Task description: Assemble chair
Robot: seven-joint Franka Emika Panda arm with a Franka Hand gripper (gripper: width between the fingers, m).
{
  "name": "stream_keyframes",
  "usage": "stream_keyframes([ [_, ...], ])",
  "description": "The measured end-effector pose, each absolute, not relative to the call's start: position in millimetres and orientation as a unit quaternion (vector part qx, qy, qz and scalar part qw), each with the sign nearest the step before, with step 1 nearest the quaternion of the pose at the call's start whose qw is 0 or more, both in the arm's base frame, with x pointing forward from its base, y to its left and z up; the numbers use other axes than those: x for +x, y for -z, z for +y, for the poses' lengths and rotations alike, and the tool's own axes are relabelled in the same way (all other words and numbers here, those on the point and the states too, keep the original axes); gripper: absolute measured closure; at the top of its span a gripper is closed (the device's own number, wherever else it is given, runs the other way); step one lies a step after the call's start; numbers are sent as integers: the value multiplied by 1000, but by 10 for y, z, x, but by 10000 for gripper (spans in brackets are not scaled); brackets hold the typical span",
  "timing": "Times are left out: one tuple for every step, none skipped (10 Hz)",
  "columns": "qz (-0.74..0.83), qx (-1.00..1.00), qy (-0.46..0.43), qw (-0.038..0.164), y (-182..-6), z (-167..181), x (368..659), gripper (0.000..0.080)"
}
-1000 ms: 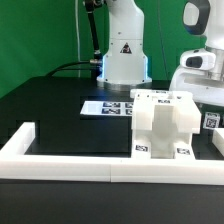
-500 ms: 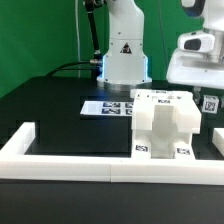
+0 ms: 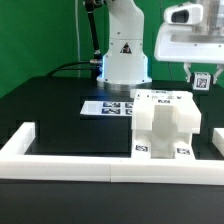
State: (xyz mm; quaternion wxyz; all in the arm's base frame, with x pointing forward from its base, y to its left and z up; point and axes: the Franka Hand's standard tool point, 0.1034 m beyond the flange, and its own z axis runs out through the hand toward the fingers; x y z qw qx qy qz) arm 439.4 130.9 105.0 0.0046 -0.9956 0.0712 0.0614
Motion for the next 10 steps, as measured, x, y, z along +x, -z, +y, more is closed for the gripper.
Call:
stream_keyframes([
  [71,-996,-61,6,-1123,1297,4503,515],
  [70,-996,-58,6,-1109,1306,4508,515],
  [71,-996,-59,5,-1103,1302,4501,515],
  [71,-996,-59,5,-1104,1302,4503,515],
  [71,-996,-59,5,-1102,1301,4502,515],
  [67,-996,-59,5,-1105,1293,4509,515],
  [43,-997,-61,8,-1183,1219,4654,515],
  [32,-998,-50,10,-1275,1136,4915,515],
  [19,-999,-44,11,-1314,1067,5073,515],
  [14,-999,-44,11,-1357,1003,5171,515],
])
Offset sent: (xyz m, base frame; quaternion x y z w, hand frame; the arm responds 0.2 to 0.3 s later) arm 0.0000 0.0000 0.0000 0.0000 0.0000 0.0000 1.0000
